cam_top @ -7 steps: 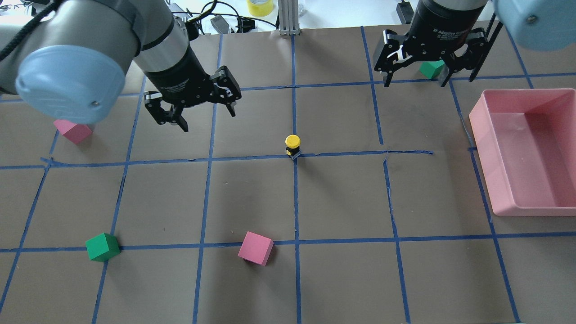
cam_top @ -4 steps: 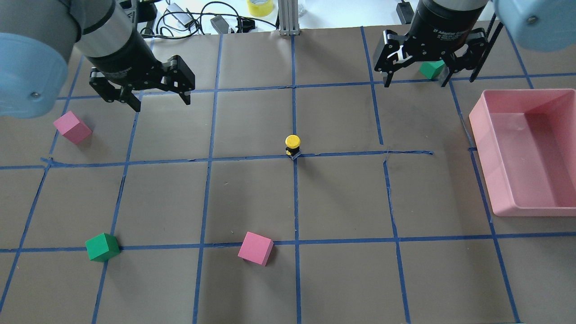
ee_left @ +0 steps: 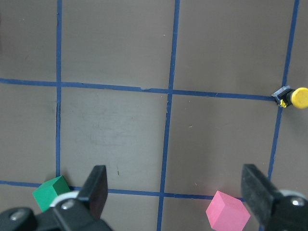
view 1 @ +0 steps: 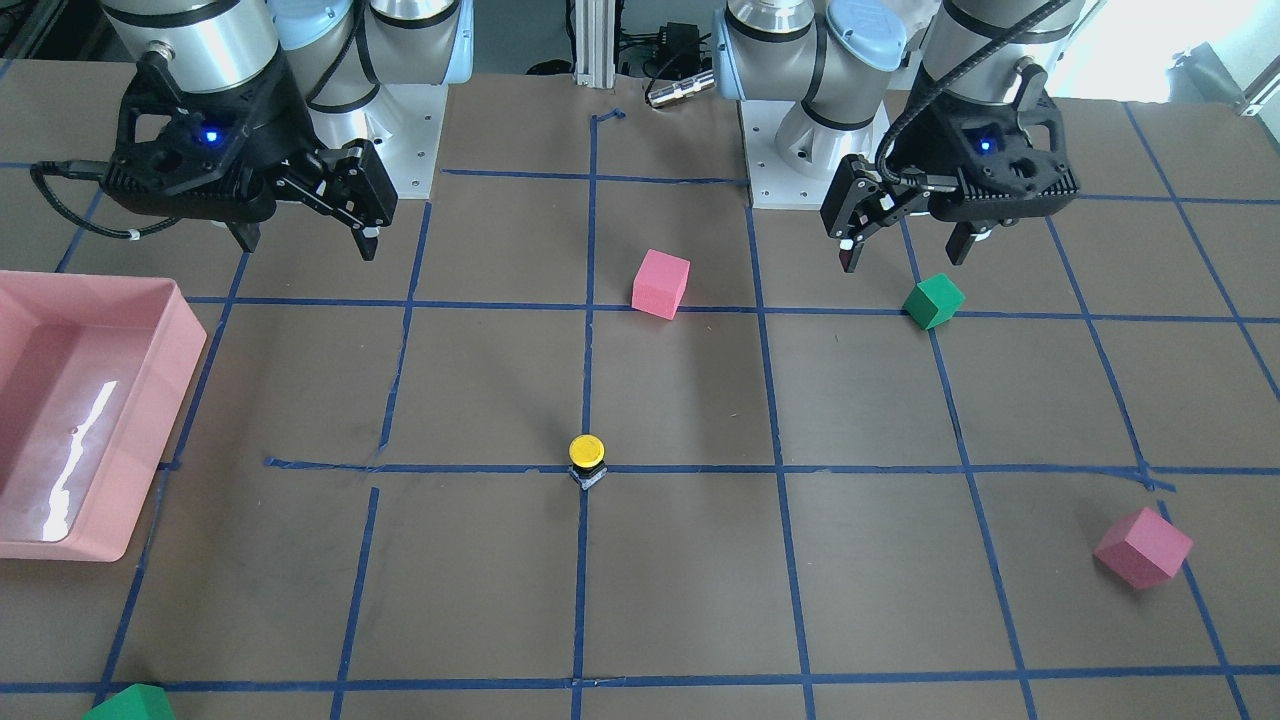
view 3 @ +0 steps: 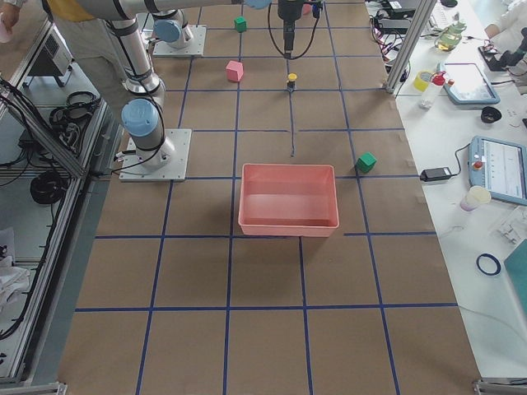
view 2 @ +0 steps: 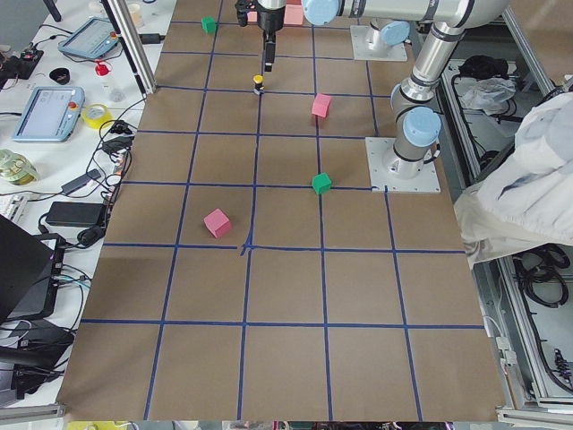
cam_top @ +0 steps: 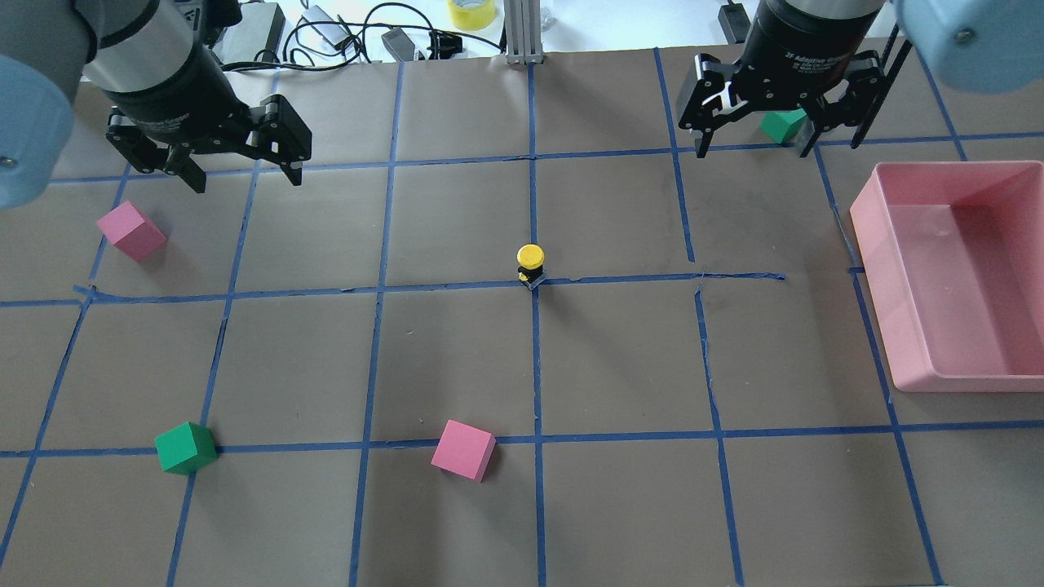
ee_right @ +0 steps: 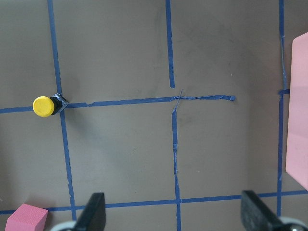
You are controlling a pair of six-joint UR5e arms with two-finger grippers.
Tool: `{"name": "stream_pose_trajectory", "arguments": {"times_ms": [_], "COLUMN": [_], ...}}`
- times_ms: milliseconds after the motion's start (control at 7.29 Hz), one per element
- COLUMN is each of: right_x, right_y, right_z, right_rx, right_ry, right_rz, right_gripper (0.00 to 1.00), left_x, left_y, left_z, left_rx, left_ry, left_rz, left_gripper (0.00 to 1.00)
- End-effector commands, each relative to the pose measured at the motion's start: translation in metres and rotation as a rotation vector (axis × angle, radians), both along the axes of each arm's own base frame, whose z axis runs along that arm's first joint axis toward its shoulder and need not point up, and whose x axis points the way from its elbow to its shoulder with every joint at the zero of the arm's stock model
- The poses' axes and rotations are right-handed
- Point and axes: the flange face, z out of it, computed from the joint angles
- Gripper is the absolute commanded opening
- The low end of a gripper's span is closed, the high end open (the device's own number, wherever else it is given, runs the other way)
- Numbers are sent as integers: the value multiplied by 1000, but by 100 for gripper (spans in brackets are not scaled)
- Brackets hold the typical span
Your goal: Align button upright
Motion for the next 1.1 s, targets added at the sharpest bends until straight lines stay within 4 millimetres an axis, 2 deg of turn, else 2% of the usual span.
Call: {"name": "stream_pose_trajectory", "arguments": {"times_ms": [0,411,960], "right_x": [0,0,0], "right_y": [0,0,0], "right_z": [0,0,0], "right_rx": [-2,1,-1], "right_ry": [-2,-2,0], "right_rz": [0,0,0], "right_gripper": [100,100,100], "left_x": [5,-6,-8], "left_y": [-1,-13,-17], "left_z": [0,-6,-8], "left_rx": [9,-18,-49], "left_ry": [-49,98,114], "left_rz": [-5,-111,-124], "left_gripper": [100,100,100]}}
